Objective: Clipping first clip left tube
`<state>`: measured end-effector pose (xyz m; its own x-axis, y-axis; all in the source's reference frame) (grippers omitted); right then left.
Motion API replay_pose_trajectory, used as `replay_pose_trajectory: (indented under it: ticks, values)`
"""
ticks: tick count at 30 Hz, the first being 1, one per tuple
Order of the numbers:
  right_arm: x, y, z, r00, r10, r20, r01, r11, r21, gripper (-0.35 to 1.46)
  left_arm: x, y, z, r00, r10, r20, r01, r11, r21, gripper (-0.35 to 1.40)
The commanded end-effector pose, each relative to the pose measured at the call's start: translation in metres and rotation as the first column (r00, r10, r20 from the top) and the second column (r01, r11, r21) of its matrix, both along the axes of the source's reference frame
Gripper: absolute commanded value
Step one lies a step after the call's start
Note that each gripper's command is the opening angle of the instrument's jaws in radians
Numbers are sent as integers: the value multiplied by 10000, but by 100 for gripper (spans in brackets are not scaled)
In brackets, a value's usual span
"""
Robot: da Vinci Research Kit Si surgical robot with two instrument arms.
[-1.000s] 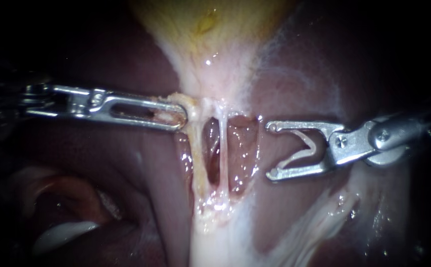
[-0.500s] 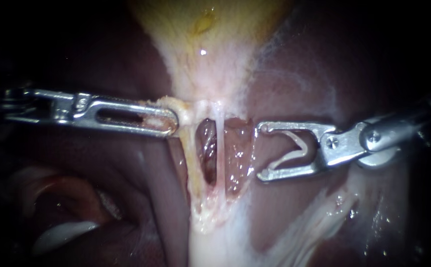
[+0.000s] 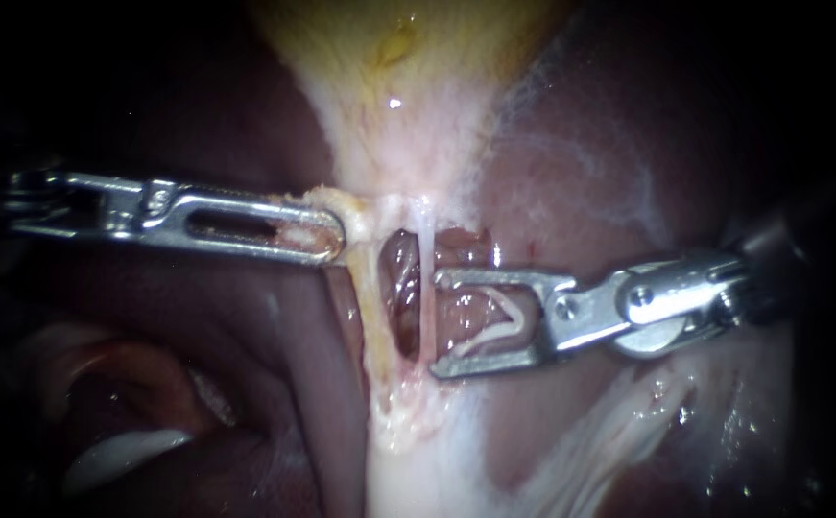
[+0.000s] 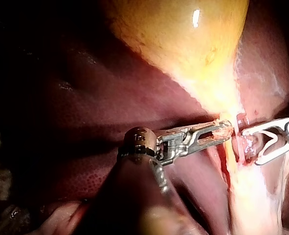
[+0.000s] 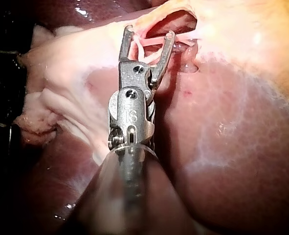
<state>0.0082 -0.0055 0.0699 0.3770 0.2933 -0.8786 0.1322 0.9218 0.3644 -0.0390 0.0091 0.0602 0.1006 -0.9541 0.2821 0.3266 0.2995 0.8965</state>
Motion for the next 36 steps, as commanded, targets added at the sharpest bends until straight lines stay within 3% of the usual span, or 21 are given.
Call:
replay_pose_trajectory:
  ticks: [1, 10, 19, 26, 36]
  values:
    - [3, -1, 4, 10000, -11, 6, 11, 10000, 45, 50, 0, 0, -1, 10000, -4, -4, 4, 10000, -1, -35]
    - [38, -8, 27, 10000, -56, 40, 54, 9988, 490, 50, -1, -2, -3, 10000, -13, -11, 13, 10000, -1, -35]
    - [61, -19, 36, 9998, -205, -13, 206, 9945, 1023, 50, -2, -2, -4, 10000, -20, -16, 20, 10000, -1, -35]
    - [72, -32, 37, 9983, -550, -183, 571, 9874, 1479, 49, -2, -2, -5, 10000, -24, -18, 24, 10000, 0, -35]
    - [80, -36, 39, 9948, -937, -395, 993, 9787, 1798, 48, -4, -1, -4, 10000, -28, -19, 28, 10000, 2, -35]
